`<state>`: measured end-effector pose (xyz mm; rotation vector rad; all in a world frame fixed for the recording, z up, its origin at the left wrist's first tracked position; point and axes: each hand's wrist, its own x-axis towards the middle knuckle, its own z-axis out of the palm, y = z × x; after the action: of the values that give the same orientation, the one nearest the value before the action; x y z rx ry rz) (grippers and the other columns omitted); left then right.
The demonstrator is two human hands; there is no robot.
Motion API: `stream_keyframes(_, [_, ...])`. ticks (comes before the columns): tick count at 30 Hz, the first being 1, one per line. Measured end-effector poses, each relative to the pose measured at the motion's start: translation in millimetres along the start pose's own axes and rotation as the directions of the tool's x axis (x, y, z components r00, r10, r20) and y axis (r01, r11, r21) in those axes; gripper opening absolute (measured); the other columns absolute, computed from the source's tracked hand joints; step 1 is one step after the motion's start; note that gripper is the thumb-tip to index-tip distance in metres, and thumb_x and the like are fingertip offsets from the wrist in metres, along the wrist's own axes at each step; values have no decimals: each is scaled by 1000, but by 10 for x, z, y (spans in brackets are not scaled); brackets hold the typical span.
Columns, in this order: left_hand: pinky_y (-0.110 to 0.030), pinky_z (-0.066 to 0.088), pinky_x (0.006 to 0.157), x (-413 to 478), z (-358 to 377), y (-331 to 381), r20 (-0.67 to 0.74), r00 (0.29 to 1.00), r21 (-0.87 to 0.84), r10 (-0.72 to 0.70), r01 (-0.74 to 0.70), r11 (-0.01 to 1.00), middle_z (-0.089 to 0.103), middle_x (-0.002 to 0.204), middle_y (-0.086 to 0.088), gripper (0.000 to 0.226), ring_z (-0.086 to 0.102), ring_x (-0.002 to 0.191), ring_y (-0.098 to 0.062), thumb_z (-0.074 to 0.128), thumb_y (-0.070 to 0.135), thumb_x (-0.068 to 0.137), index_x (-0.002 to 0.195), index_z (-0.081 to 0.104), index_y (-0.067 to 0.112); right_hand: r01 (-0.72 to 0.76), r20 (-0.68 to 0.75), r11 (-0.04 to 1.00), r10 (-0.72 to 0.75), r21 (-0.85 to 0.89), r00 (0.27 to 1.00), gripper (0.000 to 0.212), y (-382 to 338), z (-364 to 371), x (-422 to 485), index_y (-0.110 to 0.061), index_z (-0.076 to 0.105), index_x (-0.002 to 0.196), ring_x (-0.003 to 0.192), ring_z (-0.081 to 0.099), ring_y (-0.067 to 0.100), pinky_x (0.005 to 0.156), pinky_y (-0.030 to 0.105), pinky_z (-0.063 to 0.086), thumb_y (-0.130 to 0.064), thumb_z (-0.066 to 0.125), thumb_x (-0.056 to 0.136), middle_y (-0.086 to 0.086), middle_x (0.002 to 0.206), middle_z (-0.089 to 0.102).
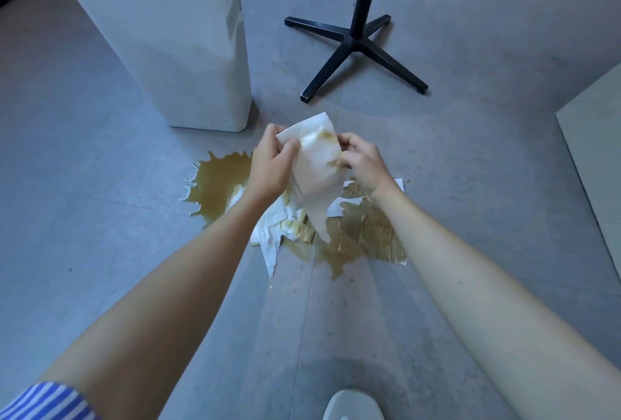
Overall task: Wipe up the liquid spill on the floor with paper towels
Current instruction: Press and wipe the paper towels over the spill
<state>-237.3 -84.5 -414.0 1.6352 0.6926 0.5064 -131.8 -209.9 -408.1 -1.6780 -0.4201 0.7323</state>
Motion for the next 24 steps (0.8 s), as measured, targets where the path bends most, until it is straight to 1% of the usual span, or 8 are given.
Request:
stream_keyframes(4, [-34,43,66,24,5,-58,-18,995,-116,-95,92,989,52,86,-3,9,51,76,-16,50,25,87,88,47,17,-67,48,998,66,10,997,41,21,-139,8,-19,65,99,82,52,21,67,29,42,-15,48,62,5,91,65])
stream_keyframes(7, [-39,45,72,26,16,-133,-48,982,-192,-182,170,967,50,91,-4,13,50,81,-18,50,29,86,89,45,17,-187,154,978,199,-87,968,37,102,-179,-42,-23,62,101,78,48,21,61,29,39,-19,55,65,7,92,59])
stream_keyframes(12, [-45,49,85,29,51,-239,-89,955,-243,-281,253,937,48,102,-7,9,50,92,-21,46,27,94,90,42,19,-360,242,899,418,-249,876,24,257,-174,-163,-17,57,106,79,65,22,71,32,51,-9,63,84,8,97,67])
stream_keyframes(16, [-35,49,81,-2,111,-259,-106,948,-283,-300,261,923,50,99,-3,7,51,92,-18,45,21,98,92,43,18,-375,175,917,395,-136,902,20,302,-135,-163,-9,56,111,74,67,23,69,33,52,-10,58,91,11,92,67])
stream_keyframes(18, [-29,51,72,-49,150,-229,-78,928,-403,-365,306,863,58,98,-1,5,59,84,-16,48,23,99,98,48,18,-333,103,936,345,-114,933,12,281,-125,-147,-9,55,107,67,67,20,60,30,50,-9,53,95,9,85,65])
stream_keyframes(20, [-24,51,62,-96,164,-224,18,908,-523,-419,366,770,66,97,-2,23,65,76,-13,53,31,97,110,55,12,-291,57,949,300,-121,952,3,238,-118,-134,-9,54,97,61,65,18,58,29,49,-9,51,95,10,78,66])
stream_keyframes(22, [-29,53,71,-120,171,-244,125,893,-558,-432,423,714,68,109,-7,39,67,87,-19,53,37,96,124,56,10,-275,31,955,279,-109,960,8,201,-109,-129,-10,52,88,58,66,16,58,29,49,-11,51,96,13,75,67])
stream_keyframes(24, [-35,53,79,-145,178,-266,180,891,-551,-416,442,708,66,119,-10,39,65,101,-25,48,33,98,130,53,10,-279,21,954,283,-110,959,12,194,-97,-126,-11,50,83,59,67,17,56,28,49,-12,51,95,14,76,67])
